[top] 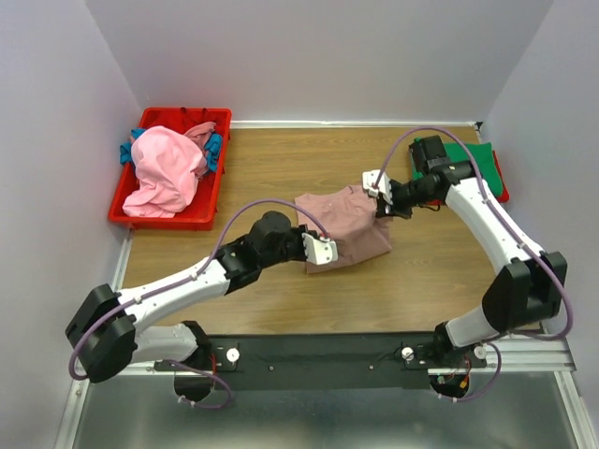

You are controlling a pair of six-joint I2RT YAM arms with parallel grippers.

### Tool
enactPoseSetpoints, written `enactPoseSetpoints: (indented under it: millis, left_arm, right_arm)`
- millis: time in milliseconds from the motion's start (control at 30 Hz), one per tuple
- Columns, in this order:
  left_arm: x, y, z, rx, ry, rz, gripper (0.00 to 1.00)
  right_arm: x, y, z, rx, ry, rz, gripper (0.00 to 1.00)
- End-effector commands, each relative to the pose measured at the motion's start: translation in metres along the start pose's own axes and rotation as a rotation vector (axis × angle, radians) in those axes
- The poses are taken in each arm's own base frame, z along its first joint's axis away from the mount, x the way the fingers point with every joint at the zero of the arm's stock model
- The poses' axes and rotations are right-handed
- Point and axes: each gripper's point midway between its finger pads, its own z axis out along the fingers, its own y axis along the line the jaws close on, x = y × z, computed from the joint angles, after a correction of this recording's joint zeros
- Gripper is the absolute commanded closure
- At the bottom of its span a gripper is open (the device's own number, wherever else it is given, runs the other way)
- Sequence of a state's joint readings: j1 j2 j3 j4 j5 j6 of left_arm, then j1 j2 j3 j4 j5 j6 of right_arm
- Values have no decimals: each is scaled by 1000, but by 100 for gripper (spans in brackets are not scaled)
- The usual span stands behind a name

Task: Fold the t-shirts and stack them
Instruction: Fold the tshirt

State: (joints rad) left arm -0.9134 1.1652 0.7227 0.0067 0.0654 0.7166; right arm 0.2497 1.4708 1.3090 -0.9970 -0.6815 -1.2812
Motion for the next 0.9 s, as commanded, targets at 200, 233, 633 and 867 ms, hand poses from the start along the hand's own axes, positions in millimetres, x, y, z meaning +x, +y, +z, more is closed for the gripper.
enactPoseSetpoints:
  millis: [200, 233, 633, 867]
  left_arm:
    - [25, 50, 28, -23, -41, 21, 100]
    - [25, 55, 30, -30, -44, 20, 100]
    - [83, 83, 67, -38, 50, -29, 100]
    - [111, 93, 89, -54, 119, -82, 100]
  right_arm:
    - [-4, -72, 26, 77, -24, 55, 100]
    - [-4, -76, 28, 81, -24, 64, 99]
    - [21, -116, 57, 134, 16, 172, 100]
    - [34, -129, 75, 149, 28, 231, 99]
